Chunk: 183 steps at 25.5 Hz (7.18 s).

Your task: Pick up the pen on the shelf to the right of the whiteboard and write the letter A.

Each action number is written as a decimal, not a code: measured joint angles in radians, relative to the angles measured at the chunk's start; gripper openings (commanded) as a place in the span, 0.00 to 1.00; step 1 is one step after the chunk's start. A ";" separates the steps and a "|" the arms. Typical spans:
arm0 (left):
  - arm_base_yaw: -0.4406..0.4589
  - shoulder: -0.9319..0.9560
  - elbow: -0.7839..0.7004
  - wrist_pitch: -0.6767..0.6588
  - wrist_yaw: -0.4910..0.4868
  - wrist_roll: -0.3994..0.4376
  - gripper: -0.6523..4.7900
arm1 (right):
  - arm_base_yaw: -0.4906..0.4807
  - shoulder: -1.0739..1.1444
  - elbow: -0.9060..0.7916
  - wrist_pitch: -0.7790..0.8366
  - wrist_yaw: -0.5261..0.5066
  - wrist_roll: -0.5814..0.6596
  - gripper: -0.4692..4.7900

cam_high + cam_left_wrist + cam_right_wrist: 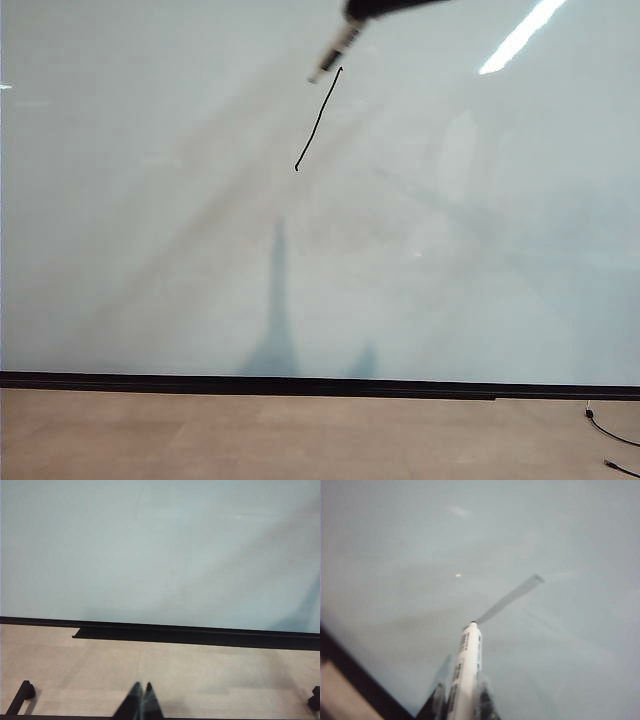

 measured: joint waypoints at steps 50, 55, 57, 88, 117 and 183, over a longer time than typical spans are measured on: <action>0.000 0.000 0.000 0.000 0.000 0.000 0.11 | -0.154 0.296 -0.102 0.669 0.003 0.500 0.08; 0.000 0.000 0.000 0.000 0.000 0.000 0.11 | -0.154 0.296 -0.127 0.665 0.024 0.500 0.08; 0.000 0.000 0.000 0.000 0.000 0.000 0.11 | -0.154 0.296 -0.135 0.645 0.037 0.500 0.08; 0.000 0.000 0.000 0.000 0.000 0.000 0.11 | -0.027 0.233 -0.171 0.561 0.083 0.405 0.08; 0.000 0.000 0.000 0.000 0.000 0.000 0.11 | -0.092 0.318 0.042 0.369 -0.001 0.256 0.08; 0.000 0.000 0.000 -0.002 0.000 0.000 0.11 | 0.026 -1.172 -0.690 -0.218 -0.108 0.038 0.08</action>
